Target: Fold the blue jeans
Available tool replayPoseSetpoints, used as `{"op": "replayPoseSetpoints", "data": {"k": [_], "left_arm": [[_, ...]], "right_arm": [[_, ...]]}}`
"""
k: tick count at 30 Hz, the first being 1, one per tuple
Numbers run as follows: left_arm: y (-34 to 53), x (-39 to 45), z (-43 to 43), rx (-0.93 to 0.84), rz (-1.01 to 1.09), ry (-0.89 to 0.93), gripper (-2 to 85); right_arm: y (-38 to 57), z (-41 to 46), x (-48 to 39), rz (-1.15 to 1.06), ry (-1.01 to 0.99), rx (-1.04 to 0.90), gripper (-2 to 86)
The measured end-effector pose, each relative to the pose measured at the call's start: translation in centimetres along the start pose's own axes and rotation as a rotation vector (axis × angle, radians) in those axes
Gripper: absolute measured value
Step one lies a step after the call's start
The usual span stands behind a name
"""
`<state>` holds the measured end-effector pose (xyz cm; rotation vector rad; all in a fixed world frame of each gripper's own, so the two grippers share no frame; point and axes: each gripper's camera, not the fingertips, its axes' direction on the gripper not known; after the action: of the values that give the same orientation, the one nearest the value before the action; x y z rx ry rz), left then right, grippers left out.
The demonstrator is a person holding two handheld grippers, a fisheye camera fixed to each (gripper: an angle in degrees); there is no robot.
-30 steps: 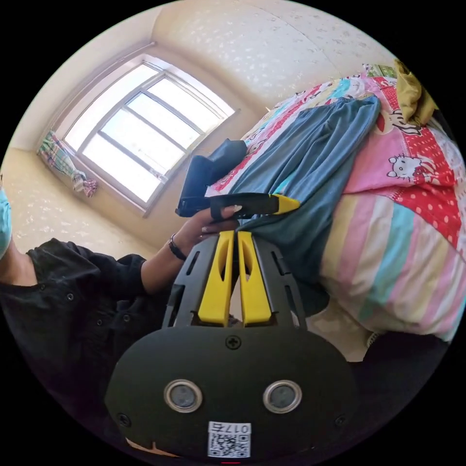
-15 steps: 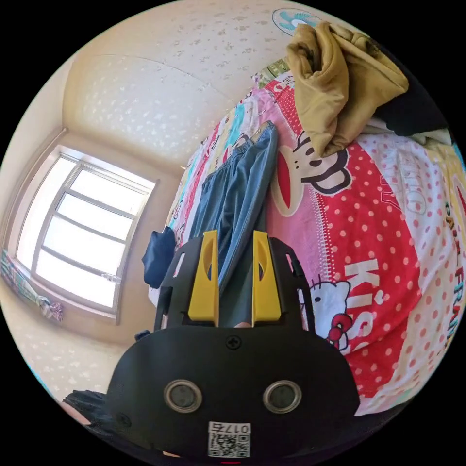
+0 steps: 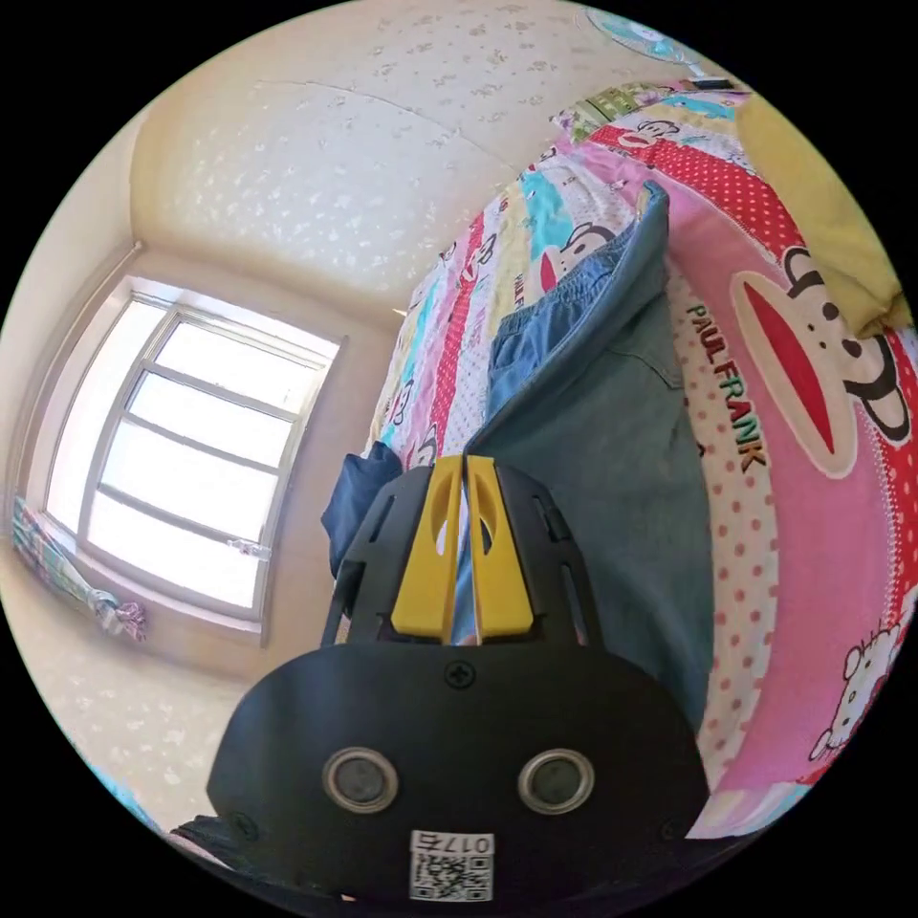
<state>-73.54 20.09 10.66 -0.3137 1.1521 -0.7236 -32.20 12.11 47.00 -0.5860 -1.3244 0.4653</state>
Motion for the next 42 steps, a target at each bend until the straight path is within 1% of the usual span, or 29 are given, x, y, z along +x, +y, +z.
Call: {"op": "replayPoseSetpoints", "data": {"k": [1,2,3,4,6,7,8,11,15,17,19,20,21,22,23,24,26,29,31,32,33,35,39,42], "left_arm": [[0.0,-0.1,-1.4,0.038,0.013,-0.018,-0.8],[0.2,-0.1,-2.1,0.075,0.025,-0.032,-0.6],[0.4,-0.1,-2.3,0.090,0.034,-0.034,-0.5],[0.6,-0.1,-2.0,0.101,0.048,-0.017,0.1],[0.6,-0.2,-0.4,0.058,0.044,0.047,2.7],[0.6,-0.1,1.0,0.010,0.040,0.072,4.7],[0.8,0.2,2.3,-0.032,0.047,0.060,6.2],[1.6,1.2,4.7,-0.083,0.093,-0.017,7.6],[1.7,1.5,7.6,-0.145,0.101,-0.013,8.6],[1.6,1.8,9.3,-0.149,0.103,-0.017,9.7],[1.7,2.4,10.8,-0.168,0.116,-0.019,9.9],[1.7,2.9,11.7,-0.186,0.127,-0.030,9.9],[1.7,3.2,12.3,-0.211,0.133,-0.051,10.0],[1.8,3.8,13.4,-0.249,0.139,-0.124,10.0],[2.0,4.3,13.7,-0.238,0.158,-0.174,10.0],[2.1,4.5,13.7,-0.227,0.161,-0.187,10.0],[2.1,4.7,13.3,-0.180,0.161,-0.188,9.9],[1.8,3.5,13.2,-0.166,0.107,-0.110,9.9],[1.7,2.9,13.4,-0.173,0.067,-0.071,9.9],[1.7,2.9,13.3,-0.168,0.064,-0.068,10.0],[1.7,3.1,13.2,-0.165,0.068,-0.073,10.0],[1.7,4.1,13.2,-0.167,0.095,-0.096,10.0],[1.3,5.3,13.8,-0.210,0.107,-0.113,11.3],[1.0,6.0,14.8,-0.242,0.103,-0.111,12.7]], "right_arm": [[0.0,1.2,-0.7,-0.019,-0.001,-0.029,2.1],[-0.1,3.8,-2.0,-0.083,0.018,-0.098,2.5],[-0.3,6.4,-3.1,-0.155,0.078,-0.195,3.0],[-0.4,7.6,-3.3,-0.177,0.129,-0.249,3.3],[-0.3,11.3,-2.6,-0.222,0.321,-0.460,6.2],[0.1,11.4,-2.4,-0.238,0.346,-0.477,7.1],[1.0,10.7,-2.4,-0.295,0.365,-0.459,8.1],[4.8,6.8,-2.7,-0.452,0.355,-0.387,8.8],[13.7,0.2,-2.1,-0.614,0.280,-0.306,8.7],[17.9,-1.9,-0.7,-0.626,0.217,-0.314,8.5],[21.7,-3.6,1.2,-0.581,0.182,-0.304,8.2],[24.4,-4.8,2.3,-0.560,0.173,-0.258,7.9],[27.0,-5.9,3.1,-0.566,0.162,-0.217,7.3],[28.0,-6.1,3.5,-0.566,0.170,-0.217,7.0],[29.8,-6.5,3.8,-0.565,0.234,-0.201,6.9],[31.3,-6.8,3.8,-0.592,0.317,-0.159,6.9],[32.8,-6.1,3.7,-0.649,0.386,-0.156,7.1],[33.3,-3.6,4.7,-0.625,0.410,-0.248,7.7],[33.5,-2.5,5.9,-0.608,0.412,-0.255,7.7],[33.3,-2.2,7.0,-0.552,0.395,-0.260,6.9],[33.0,-2.3,7.6,-0.503,0.338,-0.286,5.9],[32.8,-3.1,7.7,-0.467,0.270,-0.320,4.3],[34.0,-5.5,5.7,-0.526,0.094,-0.317,2.5],[34.7,-5.6,5.4,-0.580,-0.004,-0.332,2.1]]}}
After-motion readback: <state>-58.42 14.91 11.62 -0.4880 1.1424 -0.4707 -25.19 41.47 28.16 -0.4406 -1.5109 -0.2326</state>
